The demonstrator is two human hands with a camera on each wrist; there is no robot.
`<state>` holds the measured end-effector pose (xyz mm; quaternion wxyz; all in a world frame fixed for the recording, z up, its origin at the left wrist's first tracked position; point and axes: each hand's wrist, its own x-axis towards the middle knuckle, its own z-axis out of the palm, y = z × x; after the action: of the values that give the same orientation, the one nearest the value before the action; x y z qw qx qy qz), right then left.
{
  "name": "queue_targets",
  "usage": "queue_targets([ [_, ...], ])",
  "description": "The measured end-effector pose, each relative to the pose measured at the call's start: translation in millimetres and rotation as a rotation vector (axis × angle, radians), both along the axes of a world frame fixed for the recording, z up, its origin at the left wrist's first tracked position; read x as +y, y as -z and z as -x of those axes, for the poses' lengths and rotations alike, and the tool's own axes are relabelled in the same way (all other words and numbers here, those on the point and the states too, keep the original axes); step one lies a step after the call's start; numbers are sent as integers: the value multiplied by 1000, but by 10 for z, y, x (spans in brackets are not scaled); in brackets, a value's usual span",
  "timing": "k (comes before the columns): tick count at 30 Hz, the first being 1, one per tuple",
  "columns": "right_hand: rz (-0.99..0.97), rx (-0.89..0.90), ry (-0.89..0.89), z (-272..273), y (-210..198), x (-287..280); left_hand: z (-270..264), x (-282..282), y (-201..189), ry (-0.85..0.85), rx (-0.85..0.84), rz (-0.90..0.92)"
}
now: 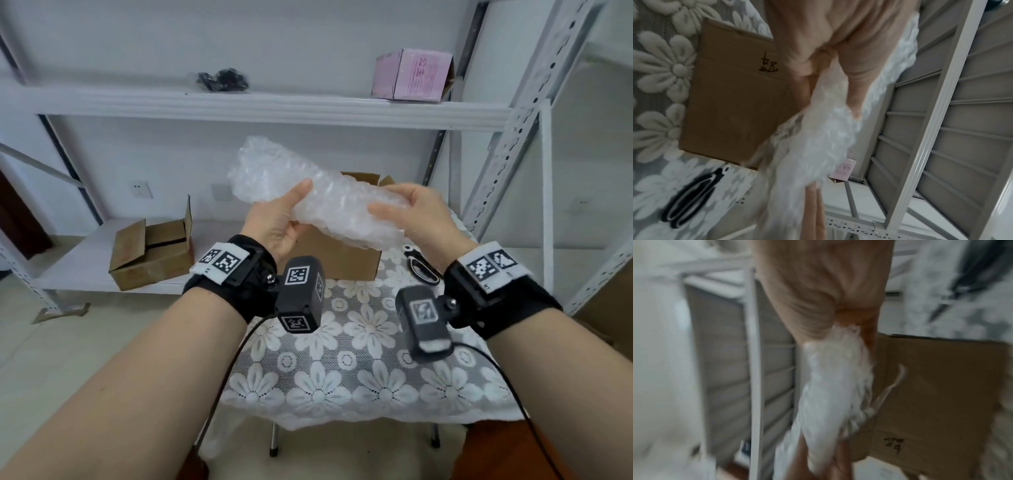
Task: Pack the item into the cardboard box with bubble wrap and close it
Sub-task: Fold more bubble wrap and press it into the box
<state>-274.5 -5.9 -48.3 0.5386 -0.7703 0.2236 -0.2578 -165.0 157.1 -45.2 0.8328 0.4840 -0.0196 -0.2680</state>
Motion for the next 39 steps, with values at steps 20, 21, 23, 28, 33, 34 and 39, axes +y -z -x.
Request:
queue_targets([
  [20,1356,291,-1,-644,-208,-121,-578,-87,-73,-331,-211,-183],
  [21,1397,311,-27,-656,-209,-113,-605,-81,-61,-355,-313,-276],
  [23,1482,330,-68,-703,-194,-59,-612,-86,-20,-308,-453,-409],
  [28,1419,361,-104,-861,-115,96,-592,-104,145,-224,-654,-555],
  [33,1325,287,-40,-986,-106,145,-661,-96,193,-181,-925,-806],
  [34,1308,297,-45,-1002,-123,147,-670,-100,186,-172,-971,-859],
  [39,1146,415,-140,-1013,-160,61,-768,-136,90,-66,-1067,-1009],
])
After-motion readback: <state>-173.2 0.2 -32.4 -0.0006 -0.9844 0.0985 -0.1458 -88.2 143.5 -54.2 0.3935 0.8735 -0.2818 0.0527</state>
